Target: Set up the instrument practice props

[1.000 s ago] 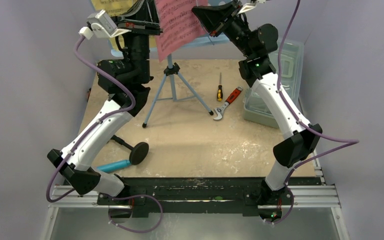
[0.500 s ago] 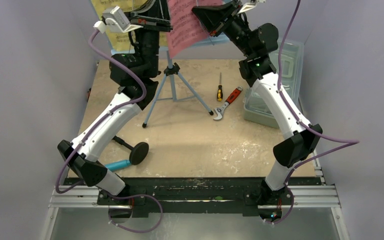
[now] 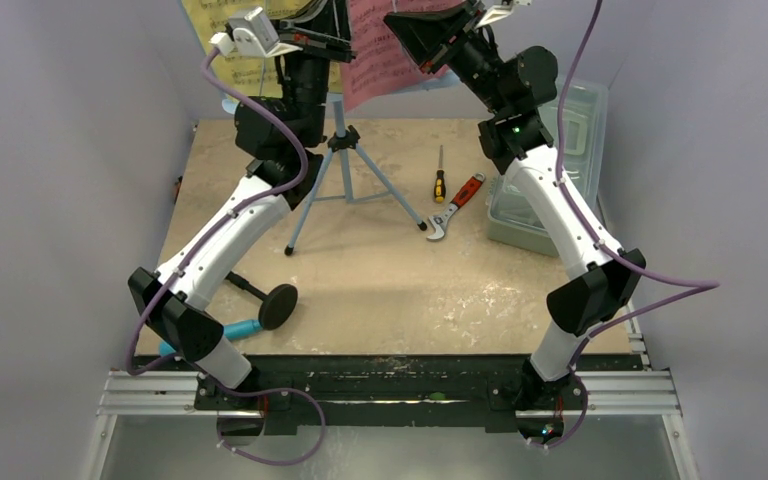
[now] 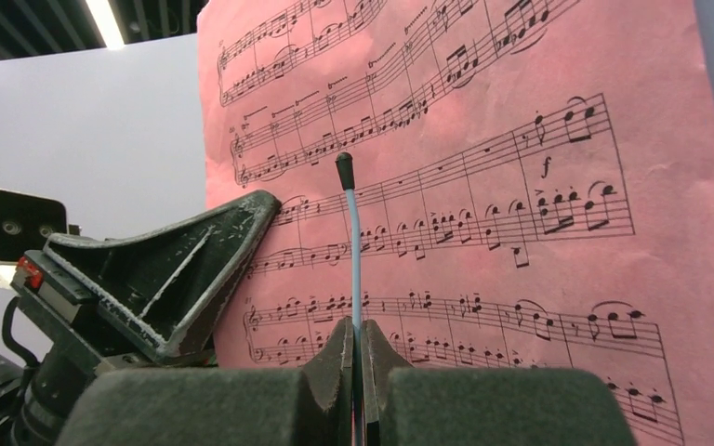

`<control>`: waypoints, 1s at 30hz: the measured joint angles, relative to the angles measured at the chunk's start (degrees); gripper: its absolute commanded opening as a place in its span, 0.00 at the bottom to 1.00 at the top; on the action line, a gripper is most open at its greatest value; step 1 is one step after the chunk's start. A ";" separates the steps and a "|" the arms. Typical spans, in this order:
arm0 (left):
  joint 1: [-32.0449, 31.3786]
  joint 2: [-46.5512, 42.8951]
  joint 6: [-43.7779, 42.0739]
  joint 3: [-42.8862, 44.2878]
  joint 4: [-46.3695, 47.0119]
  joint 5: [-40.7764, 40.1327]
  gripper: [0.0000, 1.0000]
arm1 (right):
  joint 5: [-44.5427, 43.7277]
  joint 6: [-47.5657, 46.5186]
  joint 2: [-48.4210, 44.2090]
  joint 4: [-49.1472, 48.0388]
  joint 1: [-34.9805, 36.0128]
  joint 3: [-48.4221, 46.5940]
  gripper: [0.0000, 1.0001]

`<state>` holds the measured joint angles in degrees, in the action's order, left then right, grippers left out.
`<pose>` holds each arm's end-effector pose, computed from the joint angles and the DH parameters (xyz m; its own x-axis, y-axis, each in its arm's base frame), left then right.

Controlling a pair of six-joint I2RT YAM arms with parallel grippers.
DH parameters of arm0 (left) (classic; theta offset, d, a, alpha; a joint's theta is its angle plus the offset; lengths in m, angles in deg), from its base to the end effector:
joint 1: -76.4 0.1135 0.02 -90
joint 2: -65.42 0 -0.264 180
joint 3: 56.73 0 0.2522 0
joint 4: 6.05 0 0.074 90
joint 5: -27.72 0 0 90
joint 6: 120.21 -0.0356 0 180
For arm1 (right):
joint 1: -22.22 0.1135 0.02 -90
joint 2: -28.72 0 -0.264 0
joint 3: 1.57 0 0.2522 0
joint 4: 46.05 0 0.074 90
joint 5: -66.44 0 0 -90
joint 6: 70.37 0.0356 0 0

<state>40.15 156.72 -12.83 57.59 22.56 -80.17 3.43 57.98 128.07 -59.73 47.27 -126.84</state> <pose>0.2686 -0.1834 0.5606 0.4812 -0.7054 -0.5205 0.5791 0.7015 -0.4153 0.3294 0.1718 0.5516 0.0222 0.6207 -0.7838 -0.9026 0.3495 0.2512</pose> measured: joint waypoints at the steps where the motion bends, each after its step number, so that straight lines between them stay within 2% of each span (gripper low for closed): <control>1: 0.37 0.09 -0.02 0.07 -0.02 0.26 0.00 | 0.00 0.00 0.00 0.00 0.00 0.00 0.00; 7: 2.97 3.34 0.15 4.96 -1.49 2.36 0.00 | -0.02 0.00 -0.02 0.11 0.00 0.00 0.00; 15: 5.11 5.07 2.27 5.88 -3.58 4.83 0.02 | -0.57 -0.70 -0.17 0.85 0.00 0.00 0.25; 17: 5.25 5.07 2.80 5.88 -3.80 5.11 0.09 | -0.55 -1.09 -0.44 1.14 -0.02 0.00 0.35; 21: 5.42 5.01 3.52 5.88 -4.48 5.53 0.24 | -0.59 -1.92 -1.88 2.75 0.00 0.07 0.48; 26: 5.38 3.74 4.66 5.88 -7.23 5.55 0.51 | -1.66 -4.00 -6.64 6.64 0.00 2.01 0.61; 30: 5.44 1.01 4.76 5.88 -12.96 5.49 0.71 | -3.08 -6.67 -11.76 11.45 0.00 3.89 0.71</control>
<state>45.59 157.73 -8.06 63.47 9.60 -74.69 0.34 51.31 116.31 -48.28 47.27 -122.94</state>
